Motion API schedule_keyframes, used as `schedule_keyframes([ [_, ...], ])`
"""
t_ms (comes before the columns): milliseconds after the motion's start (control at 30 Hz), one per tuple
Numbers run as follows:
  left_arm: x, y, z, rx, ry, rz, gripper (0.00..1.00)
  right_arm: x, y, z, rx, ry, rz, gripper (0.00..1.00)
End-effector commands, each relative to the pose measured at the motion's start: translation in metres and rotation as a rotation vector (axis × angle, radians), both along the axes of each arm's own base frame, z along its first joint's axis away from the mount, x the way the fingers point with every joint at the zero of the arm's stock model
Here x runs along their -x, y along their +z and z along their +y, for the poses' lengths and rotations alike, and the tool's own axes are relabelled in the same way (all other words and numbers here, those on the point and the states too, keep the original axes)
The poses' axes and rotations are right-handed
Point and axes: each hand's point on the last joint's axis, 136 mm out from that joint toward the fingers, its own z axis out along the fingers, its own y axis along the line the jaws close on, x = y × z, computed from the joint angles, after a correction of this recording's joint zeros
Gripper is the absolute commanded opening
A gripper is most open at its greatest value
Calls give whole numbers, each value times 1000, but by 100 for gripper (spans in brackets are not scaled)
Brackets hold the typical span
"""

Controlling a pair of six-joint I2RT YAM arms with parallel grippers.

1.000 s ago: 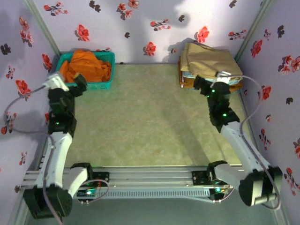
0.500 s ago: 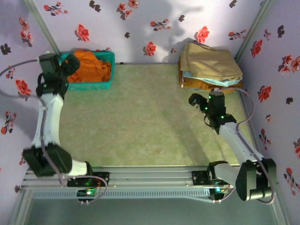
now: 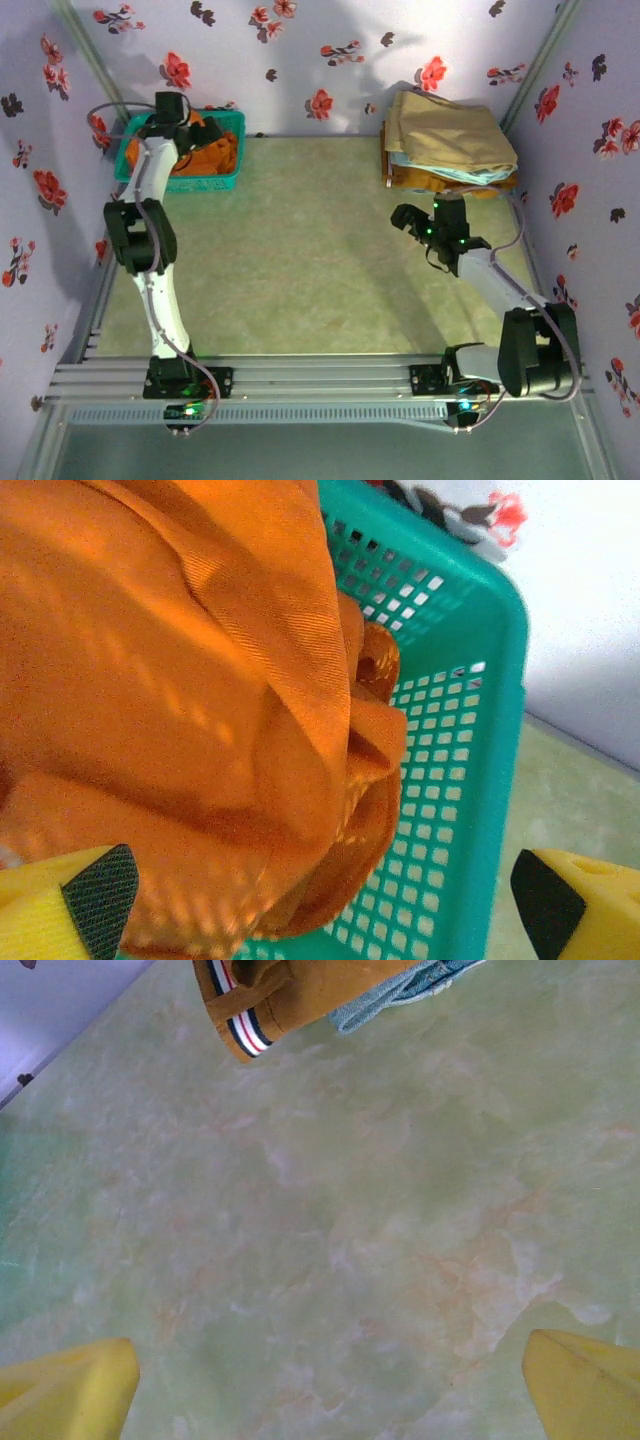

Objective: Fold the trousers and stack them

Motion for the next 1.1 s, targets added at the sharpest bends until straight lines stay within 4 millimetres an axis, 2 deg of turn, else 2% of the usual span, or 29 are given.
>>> schedule_keyframes([
  [0,-15,-25,9,-54,31,52,100,-10,6,9,-31,15,-24,99],
  [167,-43,-48,4,-146,2,43,100,-13,-9,9,-9,-2,11,99],
  [267,-46,-63,7,-207,18,69,100,-15,-16,11,-12,2,30,99],
  [367,-44,-81,12,-245,29,104,90,-16,-20,14,-21,8,41,99],
  [433,-44,-89,13,-260,17,118,79,-17,-21,14,-22,6,44,99],
  [467,-44,-94,13,-268,8,125,69,-17,-21,15,-24,8,44,99],
  [500,-44,-96,13,-272,-3,126,58,-17,-20,14,-21,8,42,99],
  [567,-45,-98,11,-283,-31,125,27,-17,-19,14,-15,11,41,99],
  [600,-45,-97,11,-291,-44,125,15,-16,-17,12,-3,7,43,99],
  [633,-46,-95,11,-297,-55,122,4,-16,-16,11,3,4,42,99],
  [667,-46,-91,12,-306,-64,117,0,-15,-14,10,8,2,39,99],
  [733,-46,-78,12,-320,-81,97,0,-14,-10,10,8,3,32,99],
  [833,-47,-31,12,-320,-60,13,0,-14,-9,12,-12,3,23,99],
  [1000,-38,100,-12,-349,-67,-249,0,-12,-11,13,-31,3,15,99],
  [1067,-29,145,-22,-380,-76,-344,0,-11,-11,12,-22,-2,16,99],
])
